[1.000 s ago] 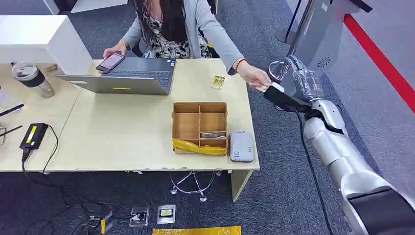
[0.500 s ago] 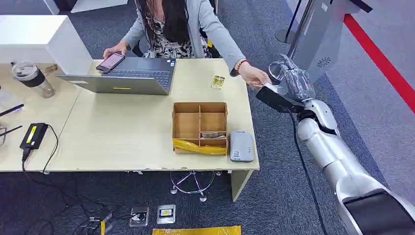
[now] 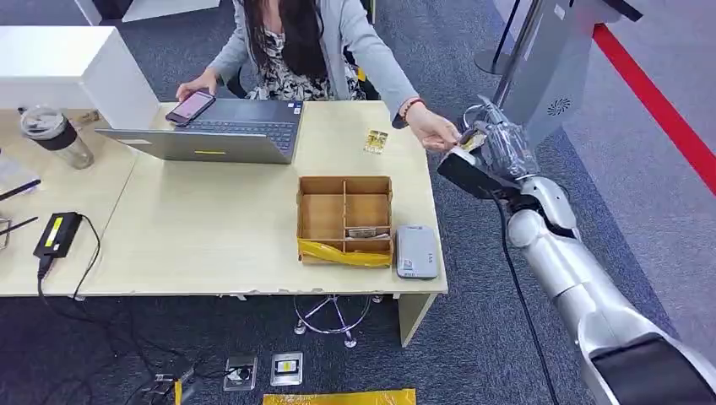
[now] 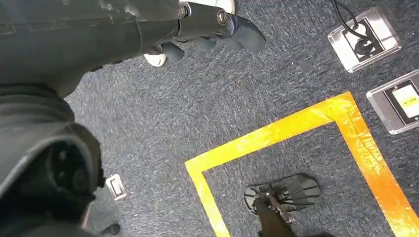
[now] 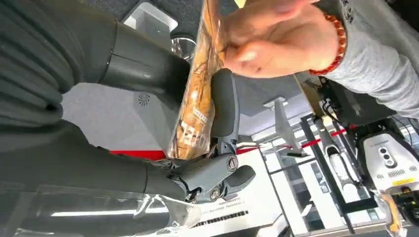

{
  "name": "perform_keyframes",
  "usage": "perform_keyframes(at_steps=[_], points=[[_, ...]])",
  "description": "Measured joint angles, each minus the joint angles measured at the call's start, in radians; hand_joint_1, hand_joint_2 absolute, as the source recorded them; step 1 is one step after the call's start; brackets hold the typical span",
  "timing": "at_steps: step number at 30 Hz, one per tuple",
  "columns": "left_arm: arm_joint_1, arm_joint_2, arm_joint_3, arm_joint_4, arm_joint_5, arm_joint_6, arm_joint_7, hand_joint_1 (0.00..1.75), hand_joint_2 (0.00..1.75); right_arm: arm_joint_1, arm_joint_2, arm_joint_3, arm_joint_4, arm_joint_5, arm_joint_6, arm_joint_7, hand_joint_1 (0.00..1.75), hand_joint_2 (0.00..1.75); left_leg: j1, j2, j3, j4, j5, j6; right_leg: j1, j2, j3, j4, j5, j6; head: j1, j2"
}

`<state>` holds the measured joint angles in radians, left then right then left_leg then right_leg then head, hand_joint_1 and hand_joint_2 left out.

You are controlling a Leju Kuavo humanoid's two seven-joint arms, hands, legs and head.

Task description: Pass the card to the sensor for recognition and then transmit it.

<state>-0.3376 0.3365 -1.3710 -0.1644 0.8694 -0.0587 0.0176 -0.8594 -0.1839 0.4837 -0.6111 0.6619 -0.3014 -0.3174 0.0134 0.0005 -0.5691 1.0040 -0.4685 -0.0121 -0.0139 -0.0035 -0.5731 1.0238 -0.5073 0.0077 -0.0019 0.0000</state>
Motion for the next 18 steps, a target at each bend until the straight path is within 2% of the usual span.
perform_keyframes(at_steps=[18], points=[[0.008, 0.011, 0.0, 0.0, 0.01, 0.016, -0.002, 0.0, 0.0, 0.133, -0.06, 0.061, -0.088, 0.004, 0.093, 0.031, 1.75, 1.75, 0.0, 0.0, 0.0, 0.0, 0.0, 0.0, 0.0, 0.0, 0.0, 0.0, 0.0, 0.0, 0.0, 0.0]])
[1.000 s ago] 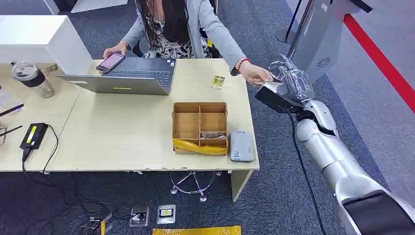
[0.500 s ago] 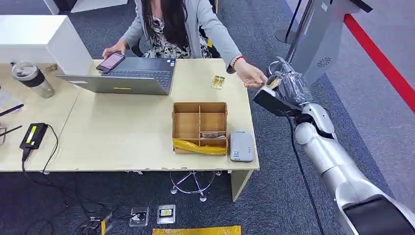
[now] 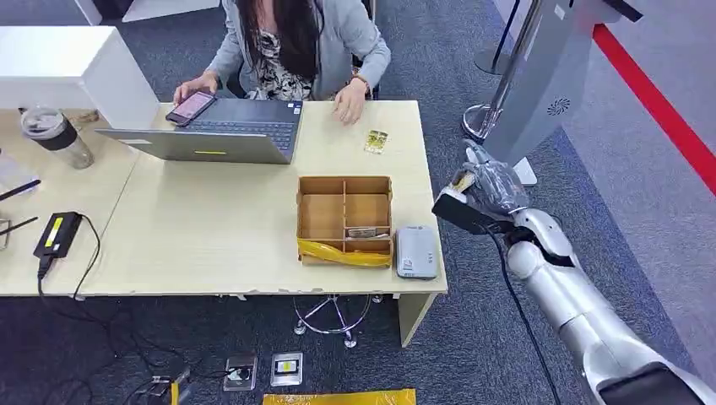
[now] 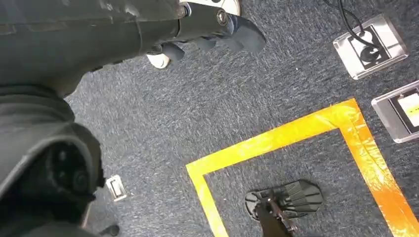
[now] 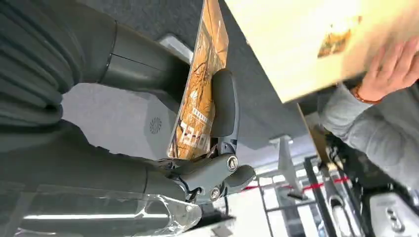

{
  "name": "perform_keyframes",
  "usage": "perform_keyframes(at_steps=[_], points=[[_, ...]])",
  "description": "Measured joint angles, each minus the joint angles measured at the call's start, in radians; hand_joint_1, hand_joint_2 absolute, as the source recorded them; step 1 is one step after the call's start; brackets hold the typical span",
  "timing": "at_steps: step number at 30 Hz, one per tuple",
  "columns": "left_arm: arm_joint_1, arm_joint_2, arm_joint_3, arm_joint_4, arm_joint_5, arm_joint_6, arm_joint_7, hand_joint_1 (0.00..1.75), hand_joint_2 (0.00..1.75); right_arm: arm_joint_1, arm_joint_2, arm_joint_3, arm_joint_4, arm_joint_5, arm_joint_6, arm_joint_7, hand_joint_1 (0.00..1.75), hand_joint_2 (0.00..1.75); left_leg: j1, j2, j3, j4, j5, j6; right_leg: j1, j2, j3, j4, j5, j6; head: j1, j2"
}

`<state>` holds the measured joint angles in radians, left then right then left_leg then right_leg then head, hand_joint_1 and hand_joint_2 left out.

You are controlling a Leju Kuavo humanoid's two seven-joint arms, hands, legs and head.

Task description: Pass the card to the sensor for recognition and then transmit it.

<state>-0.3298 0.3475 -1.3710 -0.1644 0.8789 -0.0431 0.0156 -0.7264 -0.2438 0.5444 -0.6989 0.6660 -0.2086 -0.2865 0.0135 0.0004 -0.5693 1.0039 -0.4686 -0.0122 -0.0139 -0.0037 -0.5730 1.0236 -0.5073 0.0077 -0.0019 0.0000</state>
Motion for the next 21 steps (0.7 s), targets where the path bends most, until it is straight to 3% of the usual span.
perform_keyframes(at_steps=[21], points=[[-0.002, 0.006, 0.0, 0.0, -0.032, 0.01, -0.003, 0.0, 0.0, 0.096, -0.043, 0.127, -0.094, -0.072, 0.114, 0.057, 1.75, 1.75, 0.0, 0.001, 0.0, 0.0, 0.0, 0.0, 0.0, 0.001, 0.0, 0.0, 0.0, 0.0, 0.0, 0.0]])
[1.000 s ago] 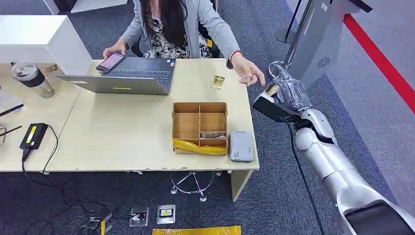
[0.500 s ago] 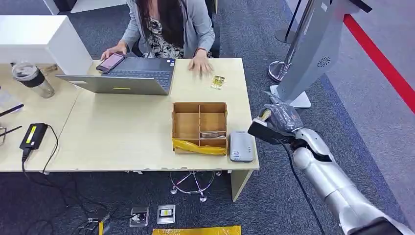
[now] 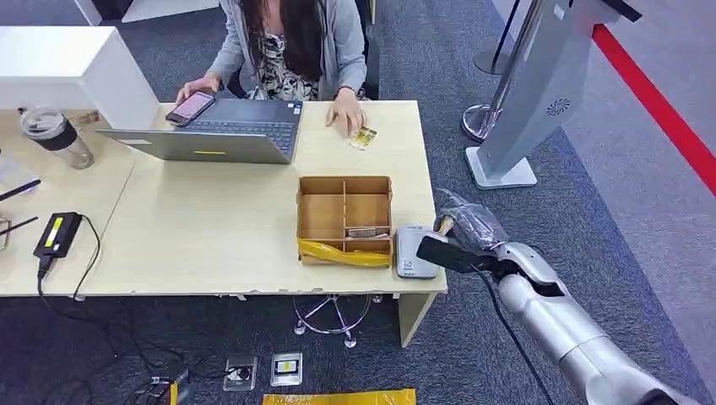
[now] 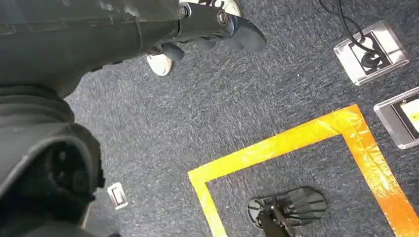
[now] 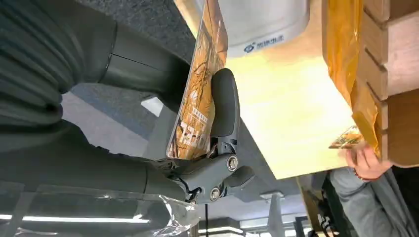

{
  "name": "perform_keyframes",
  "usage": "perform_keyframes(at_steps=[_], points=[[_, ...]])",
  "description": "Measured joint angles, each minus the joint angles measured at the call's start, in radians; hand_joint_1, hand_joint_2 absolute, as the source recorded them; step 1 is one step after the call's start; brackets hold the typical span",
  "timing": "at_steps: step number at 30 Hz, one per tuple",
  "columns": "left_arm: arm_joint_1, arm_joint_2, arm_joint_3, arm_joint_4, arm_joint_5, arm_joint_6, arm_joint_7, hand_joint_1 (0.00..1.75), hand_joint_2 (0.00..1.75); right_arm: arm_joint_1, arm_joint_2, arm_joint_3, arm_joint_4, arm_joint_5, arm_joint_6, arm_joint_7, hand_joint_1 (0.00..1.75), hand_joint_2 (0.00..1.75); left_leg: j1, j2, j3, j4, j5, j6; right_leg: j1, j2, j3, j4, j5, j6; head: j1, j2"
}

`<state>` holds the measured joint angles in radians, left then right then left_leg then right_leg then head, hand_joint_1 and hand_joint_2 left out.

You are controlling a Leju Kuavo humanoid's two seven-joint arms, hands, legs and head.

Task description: Pass the card to the sensor for recognition and then transmit it.

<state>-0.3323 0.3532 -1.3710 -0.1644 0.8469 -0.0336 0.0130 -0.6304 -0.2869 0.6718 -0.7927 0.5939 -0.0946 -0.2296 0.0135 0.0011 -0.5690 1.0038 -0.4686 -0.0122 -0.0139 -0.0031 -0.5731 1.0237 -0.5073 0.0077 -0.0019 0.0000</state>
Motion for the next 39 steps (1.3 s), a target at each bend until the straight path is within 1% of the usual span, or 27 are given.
perform_keyframes(at_steps=[6, 12, 25, 31, 33, 36, 39], points=[[-0.008, 0.0, 0.0, 0.0, -0.01, 0.0, 0.002, 0.0, 0.0, 0.0, 0.0, 0.026, 0.0, -0.037, 0.003, 0.005, 1.75, 1.75, 0.0, 0.0, 0.0, 0.0, 0.0, 0.0, 0.0, 0.0, 0.0, 0.0, 0.0, 0.0, 0.0, 0.0], [-0.007, 0.0, 0.0, 0.0, -0.004, 0.012, 0.002, 0.0, 0.0, 0.004, 0.005, 0.056, 0.0, -0.039, -0.001, 0.004, 1.75, 1.75, 0.0, 0.0, 0.0, 0.0, 0.0, 0.0, 0.0, 0.0, 0.0, 0.0, 0.0, 0.0, 0.0, 0.0], [-0.001, 0.0, 0.0, 0.0, -0.007, 0.02, 0.001, 0.0, 0.0, 0.0, 0.034, 0.1, 0.018, -0.046, -0.004, -0.003, 1.75, 1.75, 0.0, 0.0, 0.0, 0.0, 0.0, 0.0, 0.0, 0.0, 0.0, 0.0, 0.0, 0.0, 0.0, 0.0], [-0.003, -0.003, 0.0, 0.0, -0.008, 0.019, 0.001, 0.0, 0.0, -0.013, 0.045, 0.109, 0.045, -0.076, 0.026, -0.001, 1.75, 1.75, 0.0, 0.0, 0.0, 0.0, 0.0, 0.0, 0.0, 0.0, 0.0, 0.0, 0.0, 0.0, 0.0, 0.0], [-0.003, -0.003, 0.0, 0.0, -0.01, 0.018, 0.001, 0.0, 0.0, -0.022, 0.048, 0.112, 0.057, -0.066, 0.026, 0.0, 1.75, 1.75, 0.0, 0.0, 0.0, 0.0, 0.0, 0.0, 0.0, 0.0, 0.0, 0.0, 0.0, 0.0, 0.0, 0.0], [-0.004, -0.003, 0.0, 0.0, -0.014, 0.016, 0.002, 0.0, 0.0, -0.036, 0.052, 0.117, 0.081, -0.025, 0.003, 0.005, 1.75, 1.75, 0.0, 0.0, 0.0, 0.0, 0.0, 0.0, 0.0, 0.0, 0.0, 0.0, 0.0, 0.0, 0.0, 0.0], [-0.004, -0.003, 0.0, 0.0, -0.016, 0.018, 0.002, 0.0, 0.0, -0.051, 0.056, 0.117, 0.109, -0.042, 0.025, -0.001, 1.75, 1.75, 0.0, 0.0, 0.0, 0.0, 0.0, 0.0, 0.0, 0.0, 0.0, 0.0, 0.0, 0.0, 0.0, 0.0]])
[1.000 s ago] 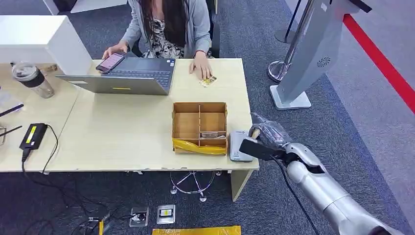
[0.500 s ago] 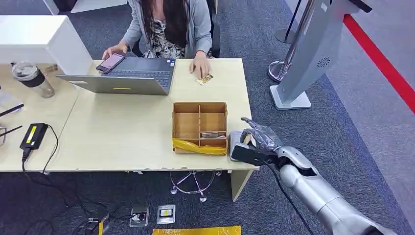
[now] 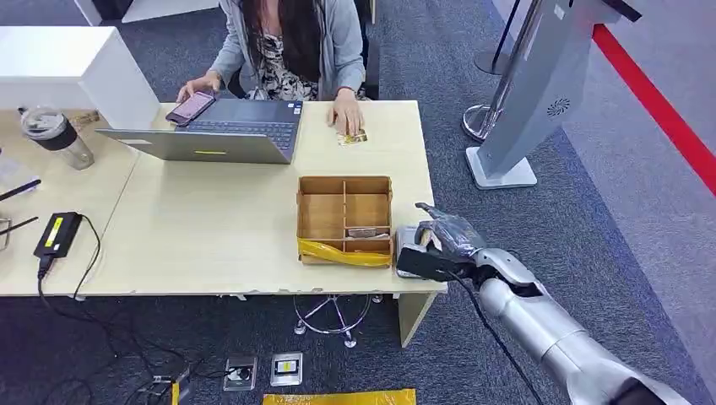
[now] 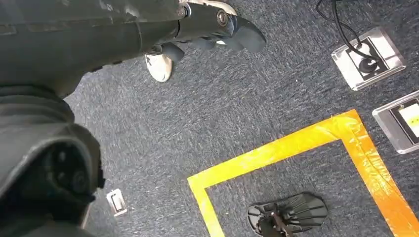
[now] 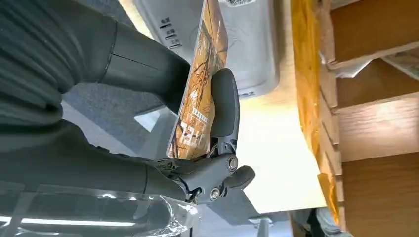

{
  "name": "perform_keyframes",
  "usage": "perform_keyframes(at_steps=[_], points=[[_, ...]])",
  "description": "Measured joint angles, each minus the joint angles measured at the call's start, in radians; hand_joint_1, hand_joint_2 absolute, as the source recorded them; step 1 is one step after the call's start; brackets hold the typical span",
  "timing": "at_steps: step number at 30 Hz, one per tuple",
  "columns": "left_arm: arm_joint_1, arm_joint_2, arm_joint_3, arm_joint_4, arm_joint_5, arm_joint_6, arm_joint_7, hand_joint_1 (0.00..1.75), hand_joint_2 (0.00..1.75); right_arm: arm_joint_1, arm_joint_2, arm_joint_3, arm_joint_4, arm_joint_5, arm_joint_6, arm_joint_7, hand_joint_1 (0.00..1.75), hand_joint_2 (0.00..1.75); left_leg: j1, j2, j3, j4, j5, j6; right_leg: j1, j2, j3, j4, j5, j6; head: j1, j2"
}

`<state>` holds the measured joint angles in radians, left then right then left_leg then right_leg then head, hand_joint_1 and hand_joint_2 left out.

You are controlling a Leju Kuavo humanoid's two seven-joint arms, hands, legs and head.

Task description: Pass the card to the sensor for recognition and then transmit it.

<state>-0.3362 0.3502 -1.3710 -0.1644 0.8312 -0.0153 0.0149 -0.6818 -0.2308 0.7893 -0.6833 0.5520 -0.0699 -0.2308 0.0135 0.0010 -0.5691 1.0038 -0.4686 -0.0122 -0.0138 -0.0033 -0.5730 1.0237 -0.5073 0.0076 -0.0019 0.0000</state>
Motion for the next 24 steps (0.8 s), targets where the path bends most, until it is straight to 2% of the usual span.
perform_keyframes(at_steps=[16, 24], points=[[0.001, 0.0, 0.0, 0.0, -0.004, 0.0, -0.001, 0.0, 0.0, -0.034, -0.001, -0.017, 0.09, -0.012, 0.003, -0.029, 1.75, 1.75, 0.0, 0.0, 0.001, 0.0, 0.0, 0.0, 0.0, 0.0, 0.0, 0.0, 0.0, 0.0, 0.0, 0.0], [0.001, 0.0, 0.0, 0.0, -0.013, -0.001, -0.001, 0.0, 0.0, -0.033, -0.013, -0.03, 0.119, 0.007, -0.039, -0.03, 1.75, 1.75, 0.0, 0.0, 0.001, 0.0, 0.0, 0.0, 0.0, 0.0, 0.0, 0.0, 0.0, 0.0, 0.0, 0.0]])
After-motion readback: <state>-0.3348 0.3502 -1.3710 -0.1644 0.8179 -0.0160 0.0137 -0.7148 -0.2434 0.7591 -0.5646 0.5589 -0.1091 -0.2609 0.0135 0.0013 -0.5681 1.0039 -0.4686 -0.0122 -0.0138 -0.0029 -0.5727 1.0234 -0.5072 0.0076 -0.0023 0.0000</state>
